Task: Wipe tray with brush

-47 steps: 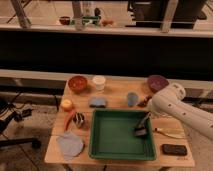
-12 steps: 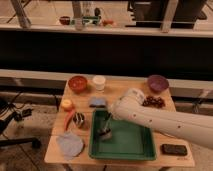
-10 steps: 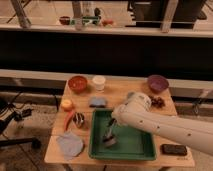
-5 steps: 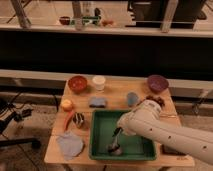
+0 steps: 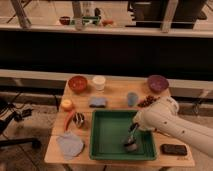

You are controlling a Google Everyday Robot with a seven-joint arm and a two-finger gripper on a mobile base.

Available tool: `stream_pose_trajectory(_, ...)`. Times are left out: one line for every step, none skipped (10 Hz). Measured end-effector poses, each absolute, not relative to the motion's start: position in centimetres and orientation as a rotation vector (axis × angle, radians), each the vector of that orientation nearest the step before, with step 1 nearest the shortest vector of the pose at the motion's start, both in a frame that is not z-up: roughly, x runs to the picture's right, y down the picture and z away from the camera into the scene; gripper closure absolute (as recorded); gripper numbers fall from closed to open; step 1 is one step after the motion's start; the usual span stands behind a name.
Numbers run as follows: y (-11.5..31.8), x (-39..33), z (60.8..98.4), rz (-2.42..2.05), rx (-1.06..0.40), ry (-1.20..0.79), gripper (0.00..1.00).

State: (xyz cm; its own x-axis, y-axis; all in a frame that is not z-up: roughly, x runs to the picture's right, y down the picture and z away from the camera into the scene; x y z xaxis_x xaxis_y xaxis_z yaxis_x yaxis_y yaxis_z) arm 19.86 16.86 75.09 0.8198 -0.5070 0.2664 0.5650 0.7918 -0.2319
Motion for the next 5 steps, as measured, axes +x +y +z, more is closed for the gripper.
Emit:
stream_pose_trajectory(16.7, 21.6, 75.4, -0.569, -0.316, -0.170, 1.00)
stream_pose_trajectory(16.6, 23.5, 75.7, -0.556, -0.321, -0.142, 1.00)
stream_pose_trajectory(16.5, 24.9, 76.0, -0.548, -0.322, -0.125, 1.00)
stream_pose_trajectory(16.3, 25.5, 76.1, -0.547, -0.321, -0.120, 1.00)
stream_pose_trajectory(16.0, 25.7, 76.4, -0.550, -0.314, -0.116, 1.00)
